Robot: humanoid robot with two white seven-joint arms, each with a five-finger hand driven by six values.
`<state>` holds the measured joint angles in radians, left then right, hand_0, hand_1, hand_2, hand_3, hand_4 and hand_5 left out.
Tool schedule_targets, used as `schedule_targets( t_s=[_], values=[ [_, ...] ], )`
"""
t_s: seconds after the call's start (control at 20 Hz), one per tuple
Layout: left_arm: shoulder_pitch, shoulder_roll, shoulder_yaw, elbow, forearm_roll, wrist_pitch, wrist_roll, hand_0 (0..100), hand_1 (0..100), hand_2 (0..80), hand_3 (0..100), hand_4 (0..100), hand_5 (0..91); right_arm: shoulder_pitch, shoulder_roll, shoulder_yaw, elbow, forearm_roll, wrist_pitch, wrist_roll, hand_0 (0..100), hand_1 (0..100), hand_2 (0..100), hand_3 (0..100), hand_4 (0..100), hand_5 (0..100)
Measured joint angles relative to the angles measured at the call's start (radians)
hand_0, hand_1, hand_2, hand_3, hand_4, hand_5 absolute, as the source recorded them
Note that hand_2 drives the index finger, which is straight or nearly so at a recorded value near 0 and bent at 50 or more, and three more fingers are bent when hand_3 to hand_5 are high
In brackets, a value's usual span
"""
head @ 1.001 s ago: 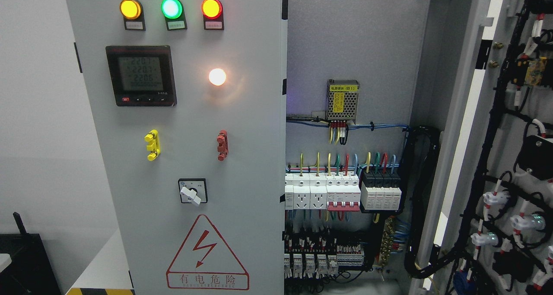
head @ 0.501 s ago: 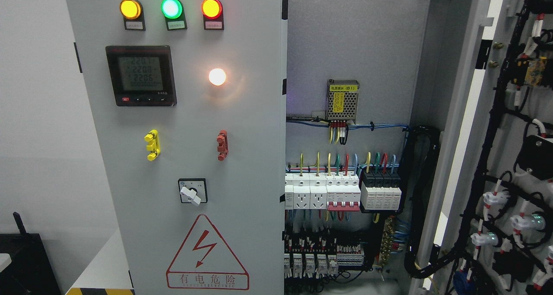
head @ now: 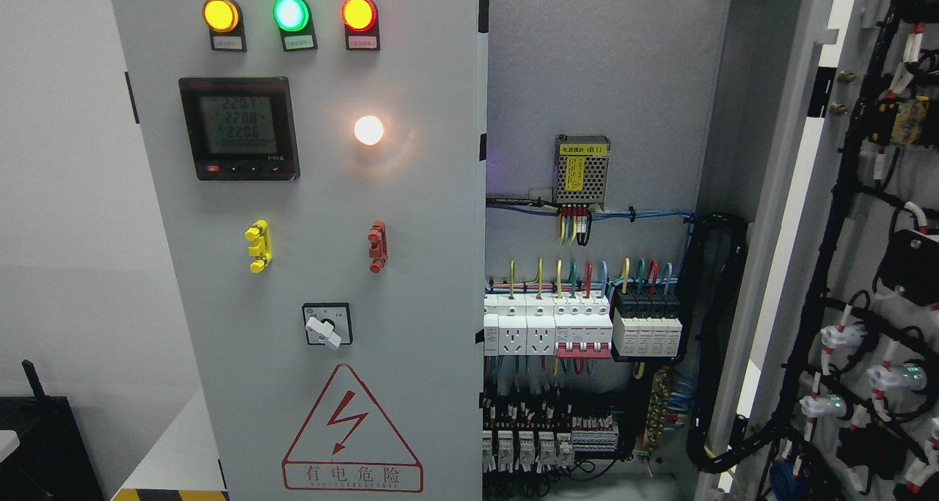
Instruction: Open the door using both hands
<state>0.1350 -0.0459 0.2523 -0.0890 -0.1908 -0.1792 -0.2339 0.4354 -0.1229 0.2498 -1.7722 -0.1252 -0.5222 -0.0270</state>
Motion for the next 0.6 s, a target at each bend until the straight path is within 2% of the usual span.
schedule_targets(
  t_s=[0.25,0.6],
  values=[
    [0.0,0.0,-0.002,0.0,-0.001,-0.003,-0.002,12,39,0.0,0,0,0.0,-0.133,0.01,-0.003,-0.016,-0.001,0.11,0.0,12,39,0,0,0,0],
    [0.0,0.0,-0.005,0.001,-0.001,-0.004,-0.002,12,39,0.0,0,0,0.0,-0.319,0.037,0.002,-0.029,-0.001,0.306,0.0,12,39,0,0,0,0]
  ],
)
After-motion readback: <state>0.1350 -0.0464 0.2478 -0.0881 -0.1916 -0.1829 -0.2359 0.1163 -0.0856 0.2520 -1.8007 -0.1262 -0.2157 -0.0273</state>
